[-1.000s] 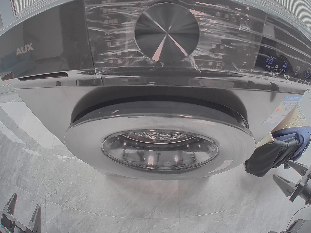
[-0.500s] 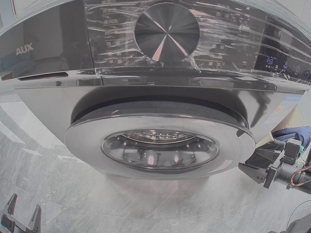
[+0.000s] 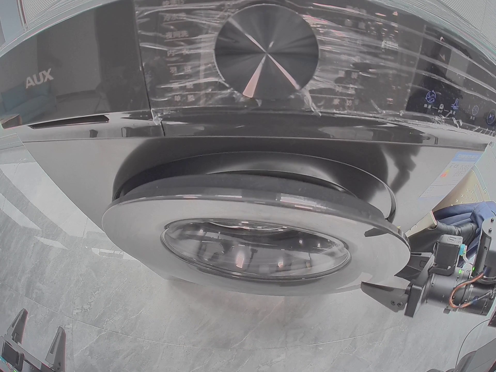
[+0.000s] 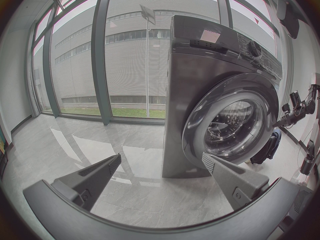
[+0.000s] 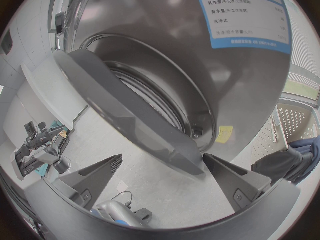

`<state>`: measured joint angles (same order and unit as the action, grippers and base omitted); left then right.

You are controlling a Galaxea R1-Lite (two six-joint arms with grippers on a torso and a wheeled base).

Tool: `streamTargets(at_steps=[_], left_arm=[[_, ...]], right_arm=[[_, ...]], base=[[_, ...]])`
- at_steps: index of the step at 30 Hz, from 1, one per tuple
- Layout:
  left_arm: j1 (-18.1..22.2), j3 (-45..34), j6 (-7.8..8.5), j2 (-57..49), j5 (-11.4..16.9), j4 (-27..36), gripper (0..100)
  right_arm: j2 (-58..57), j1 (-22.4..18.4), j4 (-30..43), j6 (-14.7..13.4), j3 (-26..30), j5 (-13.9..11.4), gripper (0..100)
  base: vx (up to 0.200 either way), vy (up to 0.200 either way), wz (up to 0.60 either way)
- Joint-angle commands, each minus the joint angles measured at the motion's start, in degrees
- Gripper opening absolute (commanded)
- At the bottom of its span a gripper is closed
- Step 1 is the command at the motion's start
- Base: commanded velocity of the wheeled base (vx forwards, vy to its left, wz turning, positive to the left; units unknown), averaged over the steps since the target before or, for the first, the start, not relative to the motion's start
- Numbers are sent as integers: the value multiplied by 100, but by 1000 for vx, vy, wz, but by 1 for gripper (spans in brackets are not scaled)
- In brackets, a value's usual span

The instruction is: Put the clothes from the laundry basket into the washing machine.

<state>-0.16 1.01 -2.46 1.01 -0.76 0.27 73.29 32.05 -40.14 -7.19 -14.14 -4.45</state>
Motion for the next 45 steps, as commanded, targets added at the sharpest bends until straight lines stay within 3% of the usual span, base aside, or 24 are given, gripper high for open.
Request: streamTargets(at_steps=[1,7,14,17,21,27,36,41,45], left_arm=[[-2,-84,0,-57,-4,0,100],[-2,-84,0,-57,-4,0,100],[-2,-84,0,-57,-4,0,100],[-2,-75,0,-57,-4,0,100],[-2,-84,0,-57,-4,0,100],[-2,-75,0,-57,-4,0,100],[-2,-84,0,-57,-4,0,100],[-2,-84,0,-57,-4,0,100],[-2,-84,0,-57,-4,0,100]], right_arm=[[-500,3,24,16,412,-3,100],[-412,-85,42,16,254,23,100],[353,-340,-2,51,-449,-21,100],[397,-296,-2,86,-440,-47,100],[282,47,42,95,-159,-320,100],[-254,38,59,201,236,-328,100],[177,-85,-11,192,-168,-320,100],[300,56,-11,209,-159,-346,100],[133,363,-11,209,184,-337,100]], base=[[-200,0,0],[-200,0,0],[-29,0,0],[0,0,0],[0,0,0],[0,0,0],[-89,0,0],[-80,0,0],[0,0,0]])
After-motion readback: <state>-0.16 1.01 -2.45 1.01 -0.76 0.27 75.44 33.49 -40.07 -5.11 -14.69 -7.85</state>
